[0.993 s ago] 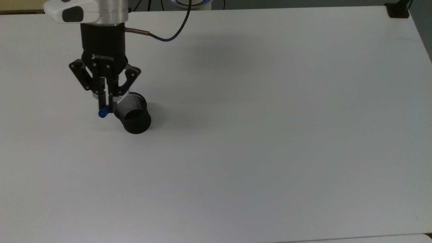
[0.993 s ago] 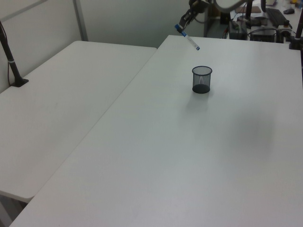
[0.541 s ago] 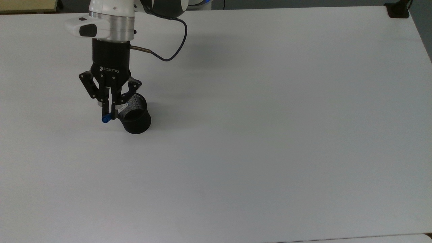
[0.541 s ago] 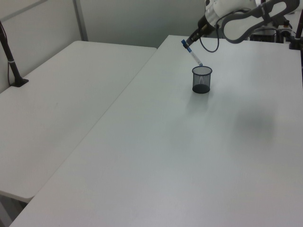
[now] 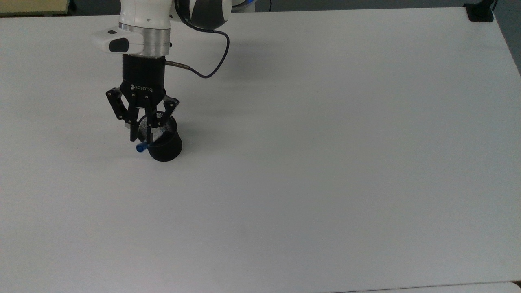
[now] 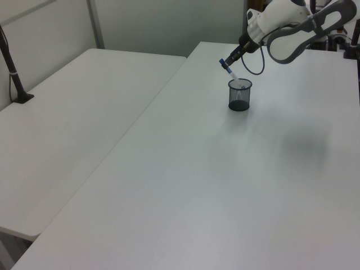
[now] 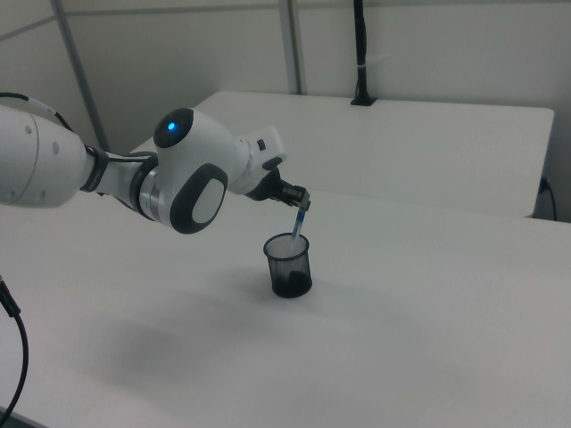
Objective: Insert the marker
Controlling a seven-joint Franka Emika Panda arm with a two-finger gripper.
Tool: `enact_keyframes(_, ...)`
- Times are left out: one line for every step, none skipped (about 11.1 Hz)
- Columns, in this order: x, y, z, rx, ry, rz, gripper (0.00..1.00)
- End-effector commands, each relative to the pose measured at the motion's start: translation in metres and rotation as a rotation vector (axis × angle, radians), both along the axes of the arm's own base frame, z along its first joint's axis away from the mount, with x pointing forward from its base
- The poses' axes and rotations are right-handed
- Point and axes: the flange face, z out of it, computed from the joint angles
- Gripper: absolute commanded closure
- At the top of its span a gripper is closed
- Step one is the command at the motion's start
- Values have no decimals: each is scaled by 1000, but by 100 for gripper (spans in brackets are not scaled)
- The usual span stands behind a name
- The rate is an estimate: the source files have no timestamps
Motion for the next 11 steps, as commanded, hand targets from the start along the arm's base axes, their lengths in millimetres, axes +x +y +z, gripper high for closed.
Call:
enact_keyframes(-12,4,5,7,21,15,13)
enact_keyframes(-13,6,8,19,52,17,5)
enact_keyframes(-12,8,17,44,74,4,0)
enact_keyframes(-8,12,28,86,131,-21,0)
enact_keyframes(0,18,47,123,229,-39,0)
enact_keyframes(6,23,67,154,350,-52,0)
enact_keyframes(3,40,81,175,472,-42,0)
enact_keyframes(-2,63,94,189,561,-24,0)
enact_keyframes(-7,76,105,201,629,-27,0)
enact_keyframes(-14,87,116,190,698,-15,0)
enact_keyframes(-19,92,123,183,726,-3,0)
